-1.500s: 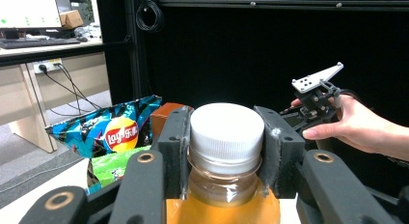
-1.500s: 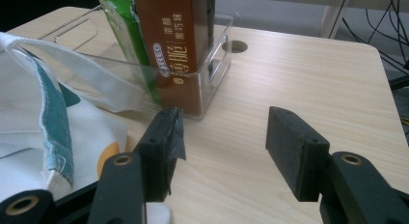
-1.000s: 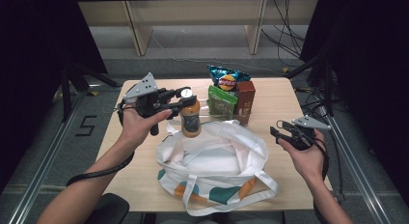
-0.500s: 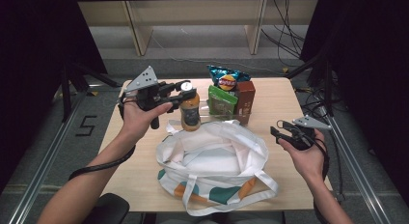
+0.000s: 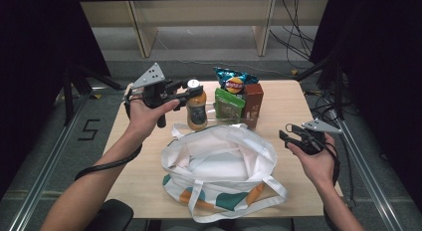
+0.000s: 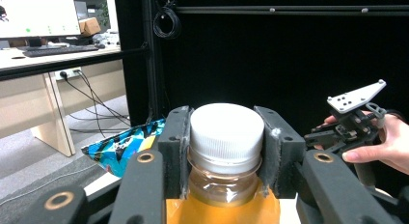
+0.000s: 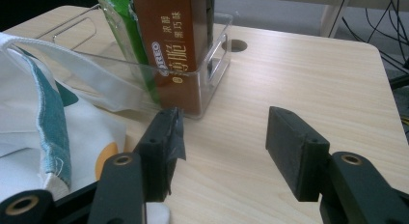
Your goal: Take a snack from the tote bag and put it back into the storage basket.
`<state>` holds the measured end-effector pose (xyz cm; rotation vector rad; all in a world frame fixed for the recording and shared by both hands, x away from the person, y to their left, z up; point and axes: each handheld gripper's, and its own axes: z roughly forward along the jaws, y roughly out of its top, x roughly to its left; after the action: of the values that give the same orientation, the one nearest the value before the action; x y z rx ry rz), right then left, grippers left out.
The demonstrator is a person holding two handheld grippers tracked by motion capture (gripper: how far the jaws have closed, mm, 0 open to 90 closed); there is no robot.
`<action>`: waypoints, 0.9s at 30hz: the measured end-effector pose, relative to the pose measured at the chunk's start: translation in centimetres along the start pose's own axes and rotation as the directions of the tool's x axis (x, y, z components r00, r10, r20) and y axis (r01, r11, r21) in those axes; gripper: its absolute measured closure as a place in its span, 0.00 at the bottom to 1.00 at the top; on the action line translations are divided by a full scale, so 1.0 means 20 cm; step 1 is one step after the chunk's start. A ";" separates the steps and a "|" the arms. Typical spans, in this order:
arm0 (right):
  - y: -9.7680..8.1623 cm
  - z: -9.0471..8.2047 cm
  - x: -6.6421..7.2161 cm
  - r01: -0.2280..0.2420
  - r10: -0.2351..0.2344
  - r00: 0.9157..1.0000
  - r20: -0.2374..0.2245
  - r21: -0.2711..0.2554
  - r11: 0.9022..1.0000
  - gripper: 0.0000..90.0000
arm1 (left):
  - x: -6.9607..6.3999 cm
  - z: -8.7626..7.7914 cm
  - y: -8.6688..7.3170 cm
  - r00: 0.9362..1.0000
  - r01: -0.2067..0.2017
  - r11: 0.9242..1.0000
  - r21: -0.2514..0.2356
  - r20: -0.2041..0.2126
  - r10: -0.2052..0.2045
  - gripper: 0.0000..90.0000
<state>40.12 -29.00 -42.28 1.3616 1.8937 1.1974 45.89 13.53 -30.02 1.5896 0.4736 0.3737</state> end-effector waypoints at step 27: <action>0.00 0.00 -0.02 0.047 -0.047 0.999 0.012 -0.004 0.999 0.52 | 0.10 0.07 -0.01 1.000 0.003 1.000 0.000 -0.023 -0.003 0.65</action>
<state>40.26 -29.33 -42.27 1.3119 1.9038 1.1673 48.28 13.42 -30.31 1.5862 0.4937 0.3899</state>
